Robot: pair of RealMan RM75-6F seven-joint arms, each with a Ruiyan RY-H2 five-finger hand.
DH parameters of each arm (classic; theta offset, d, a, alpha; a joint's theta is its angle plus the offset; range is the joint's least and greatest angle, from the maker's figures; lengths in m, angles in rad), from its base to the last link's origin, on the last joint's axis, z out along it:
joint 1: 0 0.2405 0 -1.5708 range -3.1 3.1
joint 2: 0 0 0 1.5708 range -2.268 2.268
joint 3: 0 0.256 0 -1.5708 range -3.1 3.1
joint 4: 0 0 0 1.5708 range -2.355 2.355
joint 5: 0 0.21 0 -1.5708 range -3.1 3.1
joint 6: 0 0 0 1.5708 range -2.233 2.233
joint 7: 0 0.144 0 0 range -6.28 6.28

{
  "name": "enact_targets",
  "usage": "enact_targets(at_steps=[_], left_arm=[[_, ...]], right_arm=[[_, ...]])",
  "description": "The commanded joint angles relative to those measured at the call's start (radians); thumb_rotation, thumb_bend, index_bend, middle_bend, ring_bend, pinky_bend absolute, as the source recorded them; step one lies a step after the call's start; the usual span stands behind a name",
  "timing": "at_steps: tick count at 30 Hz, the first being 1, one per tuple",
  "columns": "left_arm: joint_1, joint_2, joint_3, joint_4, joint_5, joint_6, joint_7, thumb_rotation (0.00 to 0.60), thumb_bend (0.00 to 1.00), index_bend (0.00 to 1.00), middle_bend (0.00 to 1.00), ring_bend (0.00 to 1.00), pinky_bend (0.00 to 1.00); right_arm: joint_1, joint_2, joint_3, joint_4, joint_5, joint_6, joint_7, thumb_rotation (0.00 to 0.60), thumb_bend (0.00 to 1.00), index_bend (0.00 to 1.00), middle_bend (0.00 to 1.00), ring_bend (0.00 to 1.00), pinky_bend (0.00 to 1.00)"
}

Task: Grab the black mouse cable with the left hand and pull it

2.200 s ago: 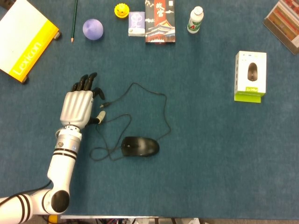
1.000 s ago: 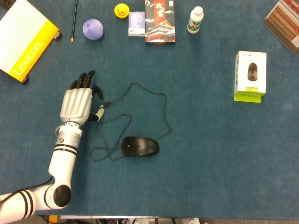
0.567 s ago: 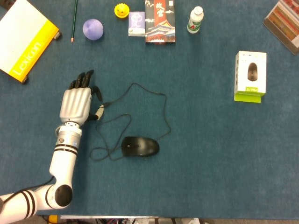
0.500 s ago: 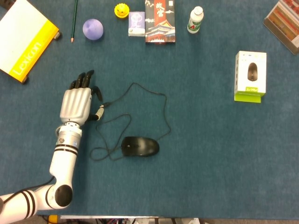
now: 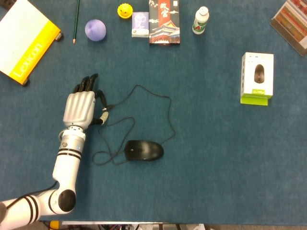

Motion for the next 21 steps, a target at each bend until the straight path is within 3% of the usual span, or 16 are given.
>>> enact_targets(at_steps=[1, 21], left_arm=[[-0.001, -0.003, -0.004, 0.007, 0.003, -0.001, -0.008, 0.600, 0.26, 0.55, 0.05, 0.02, 0.14], [-0.011, -0.001, -0.006, 0.025, 0.005, -0.031, -0.013, 0.581, 0.33, 0.56, 0.04, 0.02, 0.14]], right_arm=[[0.000, -0.001, 0.000, 0.002, 0.002, -0.002, 0.001, 0.600, 0.20, 0.34, 0.26, 0.18, 0.30], [0.003, -0.007, 0.000, 0.008, 0.009, -0.009, 0.004, 0.600, 0.20, 0.34, 0.26, 0.18, 0.30]])
